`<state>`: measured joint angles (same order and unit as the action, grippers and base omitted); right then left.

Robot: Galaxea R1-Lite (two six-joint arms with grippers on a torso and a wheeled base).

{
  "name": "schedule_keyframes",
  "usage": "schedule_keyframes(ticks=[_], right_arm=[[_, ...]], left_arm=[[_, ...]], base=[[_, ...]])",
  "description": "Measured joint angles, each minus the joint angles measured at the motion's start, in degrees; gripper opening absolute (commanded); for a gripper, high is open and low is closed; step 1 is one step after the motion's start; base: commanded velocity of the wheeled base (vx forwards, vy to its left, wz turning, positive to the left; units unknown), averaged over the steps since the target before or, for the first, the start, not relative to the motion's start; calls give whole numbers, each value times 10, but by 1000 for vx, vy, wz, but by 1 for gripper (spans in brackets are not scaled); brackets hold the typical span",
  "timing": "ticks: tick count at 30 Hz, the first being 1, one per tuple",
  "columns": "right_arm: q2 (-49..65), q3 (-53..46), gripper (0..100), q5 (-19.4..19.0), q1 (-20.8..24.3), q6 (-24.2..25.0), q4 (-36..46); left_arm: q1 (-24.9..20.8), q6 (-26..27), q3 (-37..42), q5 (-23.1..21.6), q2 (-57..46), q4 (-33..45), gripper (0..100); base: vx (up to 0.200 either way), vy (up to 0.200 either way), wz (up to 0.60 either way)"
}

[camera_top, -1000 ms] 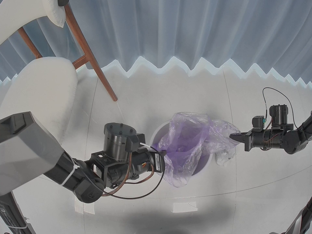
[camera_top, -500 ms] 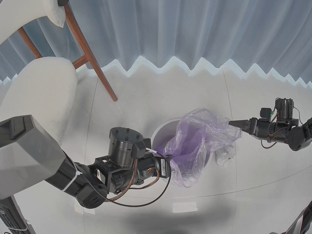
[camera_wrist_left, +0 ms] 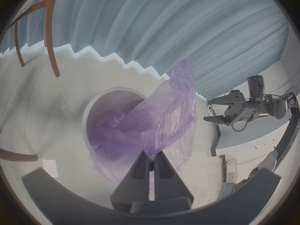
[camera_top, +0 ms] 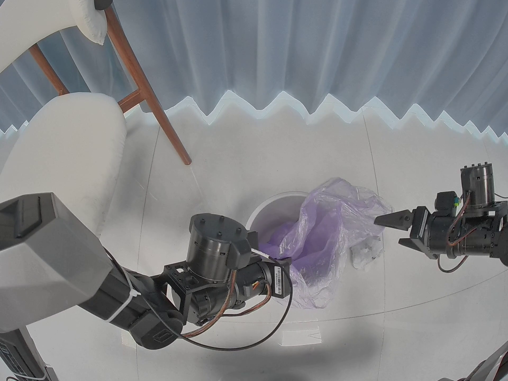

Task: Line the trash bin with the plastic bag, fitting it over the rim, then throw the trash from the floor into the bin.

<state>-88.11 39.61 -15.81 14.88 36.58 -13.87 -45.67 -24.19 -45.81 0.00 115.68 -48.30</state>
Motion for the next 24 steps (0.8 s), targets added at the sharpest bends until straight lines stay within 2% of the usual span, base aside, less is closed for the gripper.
schedule_keyframes(ticks=[3, 6, 12, 16, 17, 20, 24], right_arm=[[0, -4, 100, 18, 58, 25, -31], [-19, -4, 100, 35, 89, 34, -74], [-80, 2, 100, 68, 112, 36, -155], [-118, 8, 100, 77, 111, 17, -190], [-126, 10, 0, 78, 109, 14, -201], [-145, 15, 0, 84, 105, 10, -232], [-164, 11, 0, 113, 99, -5, -244]], left_arm=[[-8, 0, 0, 5, 0, 0, 0], [-12, 0, 1, 9, 0, 0, 0], [-17, 1, 1, 13, 0, 0, 0], [-17, 1, 1, 19, 0, 0, 0], [-17, 1, 1, 20, 0, 0, 0], [-15, 1, 1, 21, 0, 0, 0], [-3, 2, 2, 25, 0, 0, 0]], base=[[0, 0, 0], [0, 0, 0], [0, 0, 0], [0, 0, 0], [0, 0, 0], [0, 0, 0], [0, 0, 0]])
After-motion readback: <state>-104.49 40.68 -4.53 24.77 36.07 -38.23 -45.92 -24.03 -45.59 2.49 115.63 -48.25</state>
